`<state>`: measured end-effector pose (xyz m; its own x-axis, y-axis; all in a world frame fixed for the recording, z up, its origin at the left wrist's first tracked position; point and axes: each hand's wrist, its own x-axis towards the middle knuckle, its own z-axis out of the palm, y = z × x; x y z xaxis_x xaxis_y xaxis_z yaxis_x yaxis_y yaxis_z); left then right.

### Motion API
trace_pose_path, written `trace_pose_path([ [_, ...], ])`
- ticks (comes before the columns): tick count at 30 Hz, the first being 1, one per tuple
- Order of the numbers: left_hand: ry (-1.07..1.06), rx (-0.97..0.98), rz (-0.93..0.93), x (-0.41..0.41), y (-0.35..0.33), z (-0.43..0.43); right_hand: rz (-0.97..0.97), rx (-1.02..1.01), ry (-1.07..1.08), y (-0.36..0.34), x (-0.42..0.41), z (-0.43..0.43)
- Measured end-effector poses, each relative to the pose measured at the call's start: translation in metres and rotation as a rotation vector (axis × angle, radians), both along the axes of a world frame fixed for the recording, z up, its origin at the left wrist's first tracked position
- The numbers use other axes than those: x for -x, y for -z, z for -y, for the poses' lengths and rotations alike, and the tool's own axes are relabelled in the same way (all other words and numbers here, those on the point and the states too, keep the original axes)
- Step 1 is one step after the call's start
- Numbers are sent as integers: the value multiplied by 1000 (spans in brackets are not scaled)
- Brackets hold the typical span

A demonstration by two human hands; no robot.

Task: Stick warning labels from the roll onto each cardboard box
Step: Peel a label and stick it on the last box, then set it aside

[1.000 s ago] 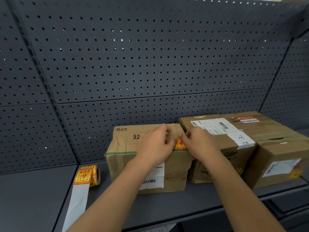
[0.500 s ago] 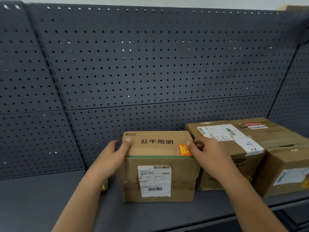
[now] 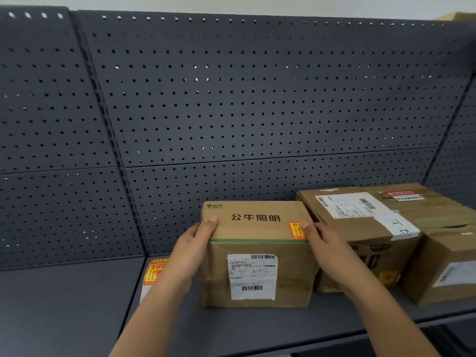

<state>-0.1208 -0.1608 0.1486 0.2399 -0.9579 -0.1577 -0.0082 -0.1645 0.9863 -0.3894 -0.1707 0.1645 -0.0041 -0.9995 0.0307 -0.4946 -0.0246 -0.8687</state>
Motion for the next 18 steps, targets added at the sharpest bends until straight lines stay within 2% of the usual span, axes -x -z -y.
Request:
trace_pose_path([
  [2,-21,24,-59,5,2,0,197,-15,-1,4,-5,-4],
  [5,-41,35,-106,9,0,2,313,0,7,7,-9,-6],
  [13,-15,123,-164,-2,5,-10,324,85,20,9,-7,-13],
  [18,46,250,-177,-15,20,-31,360,188,-66,20,-4,-28],
])
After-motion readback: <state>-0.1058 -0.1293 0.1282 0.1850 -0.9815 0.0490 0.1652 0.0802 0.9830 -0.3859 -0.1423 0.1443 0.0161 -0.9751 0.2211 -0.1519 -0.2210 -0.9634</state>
